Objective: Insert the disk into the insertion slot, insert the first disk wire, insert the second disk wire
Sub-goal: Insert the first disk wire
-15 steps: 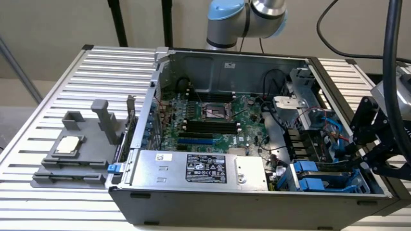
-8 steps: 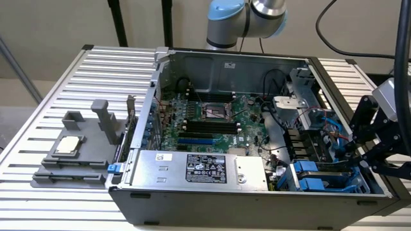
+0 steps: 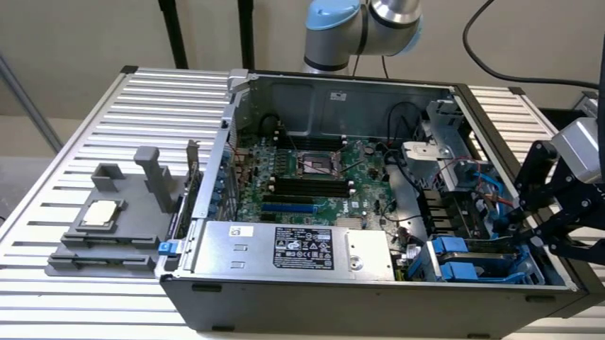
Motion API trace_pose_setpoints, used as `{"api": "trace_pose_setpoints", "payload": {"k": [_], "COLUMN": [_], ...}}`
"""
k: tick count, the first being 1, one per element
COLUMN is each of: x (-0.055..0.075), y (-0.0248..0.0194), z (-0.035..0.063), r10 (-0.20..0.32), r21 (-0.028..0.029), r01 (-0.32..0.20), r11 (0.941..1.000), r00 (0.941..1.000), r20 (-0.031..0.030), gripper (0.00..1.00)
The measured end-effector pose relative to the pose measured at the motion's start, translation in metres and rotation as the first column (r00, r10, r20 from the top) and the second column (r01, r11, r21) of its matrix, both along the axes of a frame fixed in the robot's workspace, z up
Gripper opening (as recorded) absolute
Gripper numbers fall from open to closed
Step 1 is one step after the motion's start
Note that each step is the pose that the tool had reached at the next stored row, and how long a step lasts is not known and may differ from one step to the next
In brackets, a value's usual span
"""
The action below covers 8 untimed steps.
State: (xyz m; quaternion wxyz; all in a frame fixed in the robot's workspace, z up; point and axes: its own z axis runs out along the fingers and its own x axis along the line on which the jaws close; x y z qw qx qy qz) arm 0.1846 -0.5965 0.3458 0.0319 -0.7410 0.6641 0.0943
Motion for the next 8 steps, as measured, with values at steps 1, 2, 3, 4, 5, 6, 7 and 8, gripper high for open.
{"api": "trace_pose_setpoints", "payload": {"k": [1,2,3,4,5,6,7,8], "x": [0.0000,0.0001,0.0001,0.0001,0.0002,0.0003,0.0004,0.0007], "y": [0.0000,-0.0001,-0.0002,-0.0003,-0.0005,-0.0008,-0.0011,-0.0014], "z": [0.0000,0.0000,0.0000,0.0001,0.0001,0.0002,0.0003,0.0004], "r10": [0.005,0.010,0.015,0.019,0.023,0.026,0.029,0.031], "r21": [0.0019,0.0039,0.0062,0.0079,0.0090,0.0101,0.0111,0.0121], "r01": [-0.005,-0.010,-0.015,-0.019,-0.023,-0.026,-0.029,-0.031], "r11": [1.0000,0.9999,0.9999,0.9998,0.9997,0.9996,0.9995,0.9994], "r00": [1.0000,0.9999,0.9999,0.9998,0.9997,0.9997,0.9996,0.9995], "r20": [0.0000,0.0001,0.0001,0.0001,0.0001,0.0002,0.0002,0.0003], "gripper": [0.33,0.33,0.33,0.33,0.33,0.33,0.33,0.33]}}
